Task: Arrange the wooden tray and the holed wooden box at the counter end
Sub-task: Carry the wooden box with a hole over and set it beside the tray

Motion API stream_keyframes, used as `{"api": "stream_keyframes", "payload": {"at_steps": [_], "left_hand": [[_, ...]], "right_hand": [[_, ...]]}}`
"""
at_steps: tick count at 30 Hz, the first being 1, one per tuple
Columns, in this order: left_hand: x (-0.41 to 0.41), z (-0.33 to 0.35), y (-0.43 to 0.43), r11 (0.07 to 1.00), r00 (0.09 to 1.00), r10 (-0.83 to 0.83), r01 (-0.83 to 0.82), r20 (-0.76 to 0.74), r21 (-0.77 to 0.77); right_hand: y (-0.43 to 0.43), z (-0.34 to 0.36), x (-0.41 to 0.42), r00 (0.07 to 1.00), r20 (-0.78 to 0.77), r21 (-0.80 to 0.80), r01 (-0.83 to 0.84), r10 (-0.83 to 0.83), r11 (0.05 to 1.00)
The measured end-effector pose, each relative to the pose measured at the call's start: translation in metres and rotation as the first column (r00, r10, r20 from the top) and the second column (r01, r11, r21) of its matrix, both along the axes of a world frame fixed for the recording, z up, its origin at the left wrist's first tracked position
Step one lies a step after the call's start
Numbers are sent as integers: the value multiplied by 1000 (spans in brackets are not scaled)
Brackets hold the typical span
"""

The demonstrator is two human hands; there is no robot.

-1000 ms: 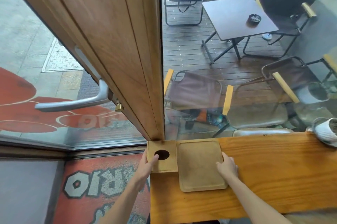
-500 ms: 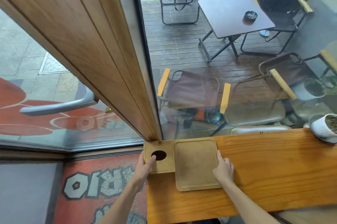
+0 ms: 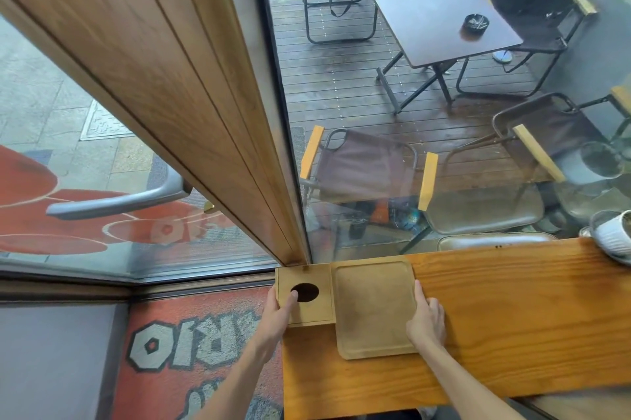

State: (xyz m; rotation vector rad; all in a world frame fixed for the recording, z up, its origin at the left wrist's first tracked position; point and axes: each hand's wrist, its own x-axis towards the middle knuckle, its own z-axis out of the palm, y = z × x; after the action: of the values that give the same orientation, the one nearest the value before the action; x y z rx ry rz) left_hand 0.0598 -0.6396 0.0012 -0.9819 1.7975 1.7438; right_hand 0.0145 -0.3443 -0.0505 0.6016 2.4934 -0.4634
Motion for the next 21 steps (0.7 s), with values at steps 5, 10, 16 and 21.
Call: {"api": "stream_keyframes", "payload": {"at_steps": [5,10,16,21], "left_hand": [[-1,-1,0,999,999,31,-32,8,28],[-2,4,1,999,999,34,-34,-4,37],[-3,5,1,1000,1000,20,-20,2,23],[-4,4,0,1000,1000,12,-12,8,25]], "right_hand": [[-1,2,0,1000,8,9,-13,13,1000],[-1,5,0,1000,9,-7,-6,7,1000],[-3,8,1,1000,3,-20,21,-21,1000],[-3,11,1,1000,17,-24,22,-22,999]]}}
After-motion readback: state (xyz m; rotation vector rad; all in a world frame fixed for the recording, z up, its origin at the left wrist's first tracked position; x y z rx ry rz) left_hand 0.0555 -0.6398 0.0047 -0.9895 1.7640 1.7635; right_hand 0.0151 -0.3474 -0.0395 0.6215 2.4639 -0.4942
